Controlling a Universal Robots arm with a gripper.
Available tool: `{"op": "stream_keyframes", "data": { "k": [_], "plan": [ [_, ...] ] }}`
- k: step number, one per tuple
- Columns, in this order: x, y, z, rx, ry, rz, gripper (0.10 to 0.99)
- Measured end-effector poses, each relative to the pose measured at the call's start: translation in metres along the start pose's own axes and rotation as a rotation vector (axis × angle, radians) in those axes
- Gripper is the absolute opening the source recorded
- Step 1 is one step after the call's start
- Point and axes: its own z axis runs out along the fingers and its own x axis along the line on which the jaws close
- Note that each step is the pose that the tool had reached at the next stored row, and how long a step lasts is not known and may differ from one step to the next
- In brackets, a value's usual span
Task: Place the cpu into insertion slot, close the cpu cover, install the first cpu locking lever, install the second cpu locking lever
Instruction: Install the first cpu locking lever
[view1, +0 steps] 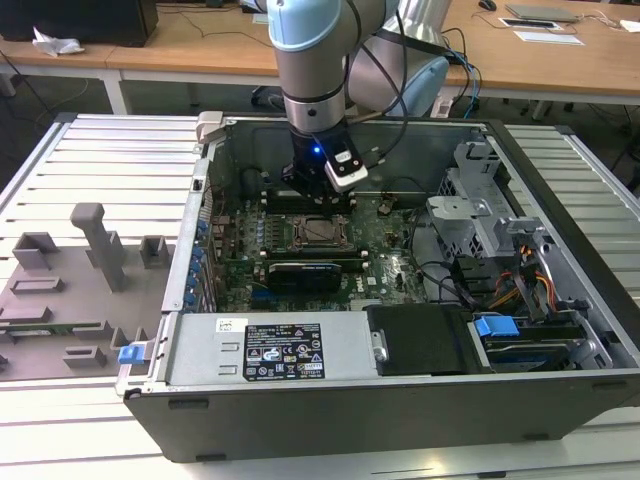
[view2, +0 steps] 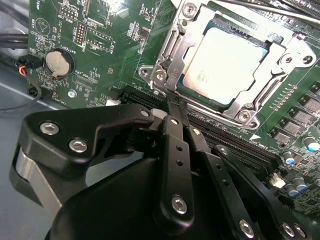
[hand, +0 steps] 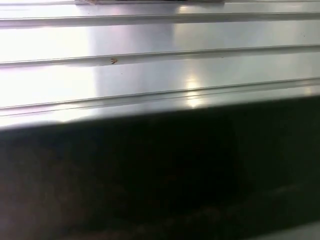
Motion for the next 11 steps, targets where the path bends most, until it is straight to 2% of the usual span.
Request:
{"op": "stream_keyframes", "data": {
  "k": [7, 10, 11],
  "plan": [
    [-0.0001, -0.0014, 0.0001, 0.0, 0.0, 0.001, 0.106],
    [-0.0007, -0.0011, -0.0028, 0.001, -0.0003, 0.001, 0.106],
    [-0.001, -0.0009, -0.0051, 0.005, -0.0007, 0.0, 0.106]
  ]
}}
